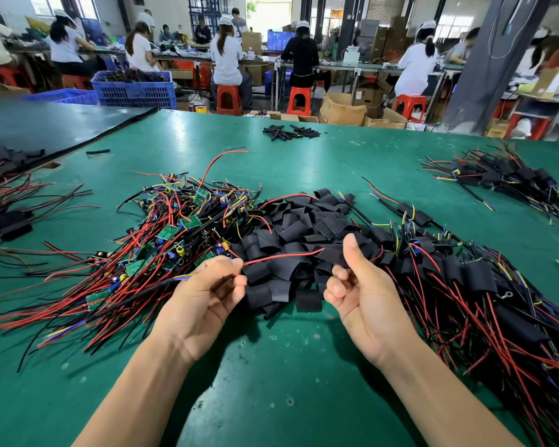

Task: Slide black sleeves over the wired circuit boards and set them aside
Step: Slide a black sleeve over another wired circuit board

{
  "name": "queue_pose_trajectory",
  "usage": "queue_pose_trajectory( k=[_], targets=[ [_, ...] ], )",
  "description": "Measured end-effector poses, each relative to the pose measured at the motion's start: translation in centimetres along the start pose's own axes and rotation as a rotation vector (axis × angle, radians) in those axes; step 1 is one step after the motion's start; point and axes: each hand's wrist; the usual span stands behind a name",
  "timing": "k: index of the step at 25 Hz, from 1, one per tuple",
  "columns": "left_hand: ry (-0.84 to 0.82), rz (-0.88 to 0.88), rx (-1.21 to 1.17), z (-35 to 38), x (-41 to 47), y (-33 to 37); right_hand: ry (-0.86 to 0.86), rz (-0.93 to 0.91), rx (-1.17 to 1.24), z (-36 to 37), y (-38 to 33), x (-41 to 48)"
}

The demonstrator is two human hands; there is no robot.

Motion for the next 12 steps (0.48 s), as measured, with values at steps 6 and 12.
queue_pose_trajectory(
  k=[6, 12],
  targets=[
    [-0.046, 0.014, 0.082, 0.3, -0.4, -0.6, 0.036, -0.278, -0.262, 0.0, 1.0, -0.2],
    [-0.112, -0.118, 0.048, 1.7, -1.6, -2.1, -0.046, -0.052, -0.036, 0.8, 2.6, -1.0]
  ],
)
Point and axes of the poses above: each hand's wrist, its own x-axis towards the middle knuckle, its own z-axis out of the palm, y = z × x, and after that the axes turned 15 degrees about y, right-handed
